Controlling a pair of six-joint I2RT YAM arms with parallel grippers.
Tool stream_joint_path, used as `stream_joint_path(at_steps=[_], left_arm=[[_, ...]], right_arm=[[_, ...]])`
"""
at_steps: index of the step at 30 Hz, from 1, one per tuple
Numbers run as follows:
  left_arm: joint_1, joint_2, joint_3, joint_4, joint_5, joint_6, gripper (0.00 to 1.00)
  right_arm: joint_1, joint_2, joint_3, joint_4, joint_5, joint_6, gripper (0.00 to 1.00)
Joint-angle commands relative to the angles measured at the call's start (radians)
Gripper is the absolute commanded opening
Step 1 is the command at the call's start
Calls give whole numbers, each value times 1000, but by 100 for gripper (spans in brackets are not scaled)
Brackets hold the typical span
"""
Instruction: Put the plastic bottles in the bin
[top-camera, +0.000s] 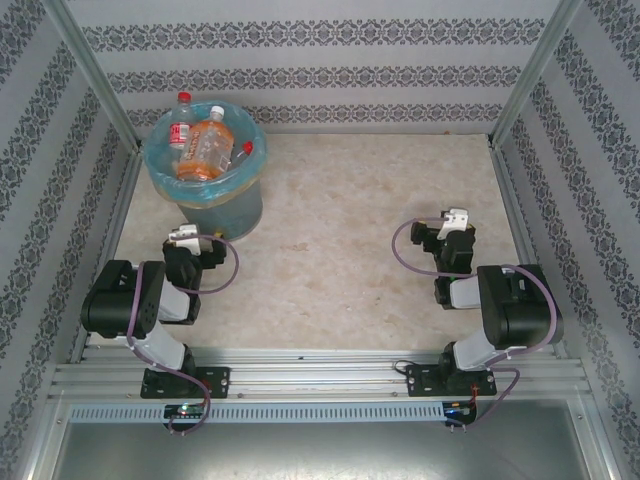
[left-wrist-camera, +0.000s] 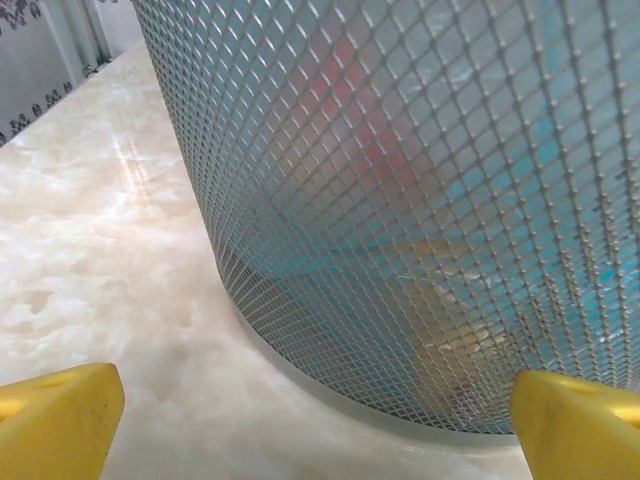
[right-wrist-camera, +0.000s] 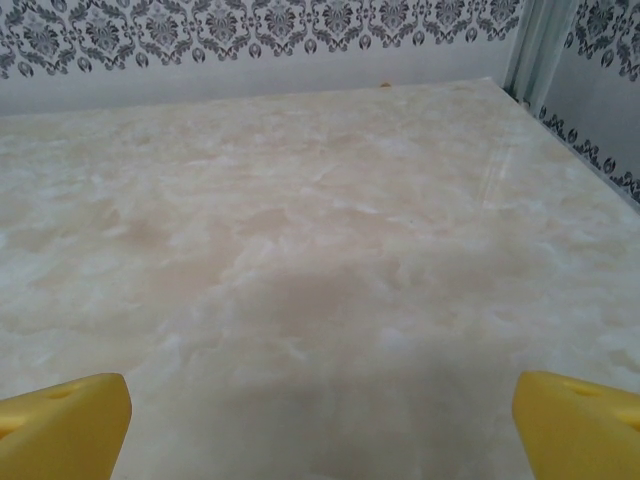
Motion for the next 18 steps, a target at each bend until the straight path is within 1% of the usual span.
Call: stream_joint_path(at_steps=[1,5,13,18], left_arm=[[11,-30,55,-19,-22,-32,100],[8,-37,92,-93,3,-19,100],[8,-34,95,-96,3,-17,100],[8,-38,128,-160,21,-9,100]], right_arm=[[17,-13,40,-49,54,-16,98],[19,-12,44,-56,53,-19,98],[20,-13,43,-56,53,-19,98],[20,-13,44,-56,53,-19,98]])
